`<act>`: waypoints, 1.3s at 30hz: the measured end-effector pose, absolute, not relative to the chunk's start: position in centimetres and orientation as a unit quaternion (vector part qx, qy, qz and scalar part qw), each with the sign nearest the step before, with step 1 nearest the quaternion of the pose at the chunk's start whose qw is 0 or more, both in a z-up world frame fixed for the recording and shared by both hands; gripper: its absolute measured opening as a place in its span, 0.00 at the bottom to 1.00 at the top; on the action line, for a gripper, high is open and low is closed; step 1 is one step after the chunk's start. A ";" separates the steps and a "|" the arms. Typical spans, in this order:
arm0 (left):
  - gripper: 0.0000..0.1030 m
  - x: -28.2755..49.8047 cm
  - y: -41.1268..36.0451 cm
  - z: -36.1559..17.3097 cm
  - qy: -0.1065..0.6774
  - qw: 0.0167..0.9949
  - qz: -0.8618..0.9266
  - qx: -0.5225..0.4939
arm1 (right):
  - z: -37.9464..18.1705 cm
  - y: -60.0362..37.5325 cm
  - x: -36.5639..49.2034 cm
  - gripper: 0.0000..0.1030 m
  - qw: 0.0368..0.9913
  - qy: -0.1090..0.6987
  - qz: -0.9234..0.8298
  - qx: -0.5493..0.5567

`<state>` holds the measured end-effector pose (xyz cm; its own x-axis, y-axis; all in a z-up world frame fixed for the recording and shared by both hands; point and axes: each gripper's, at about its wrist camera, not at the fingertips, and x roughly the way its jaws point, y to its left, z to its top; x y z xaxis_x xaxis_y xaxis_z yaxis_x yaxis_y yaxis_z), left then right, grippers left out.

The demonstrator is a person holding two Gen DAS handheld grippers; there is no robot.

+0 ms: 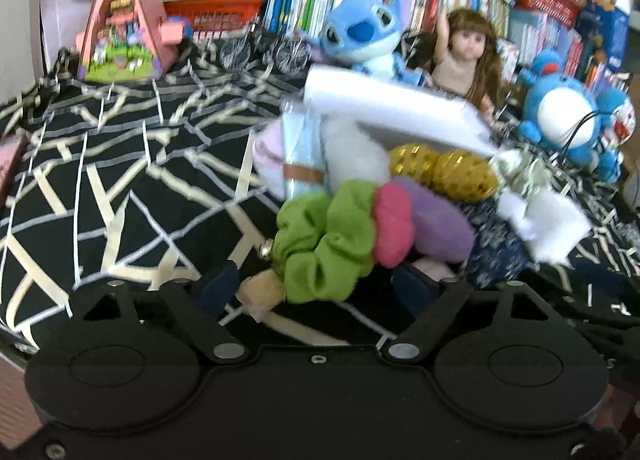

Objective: Organize soft objects
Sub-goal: 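Grasp the blue floral pouch with the right tool while the left tool grasps the green scrunchie, then carry pouch and scrunchie into the white box and open both tools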

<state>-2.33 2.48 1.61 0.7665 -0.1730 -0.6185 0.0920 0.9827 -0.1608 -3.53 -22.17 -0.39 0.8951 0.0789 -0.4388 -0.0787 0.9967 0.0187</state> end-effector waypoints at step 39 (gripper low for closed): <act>0.41 -1.0 2.5 4.4 0.267 0.946 -0.136 -0.121 | 2.1 -21.8 0.0 0.53 0.977 0.204 0.063 0.012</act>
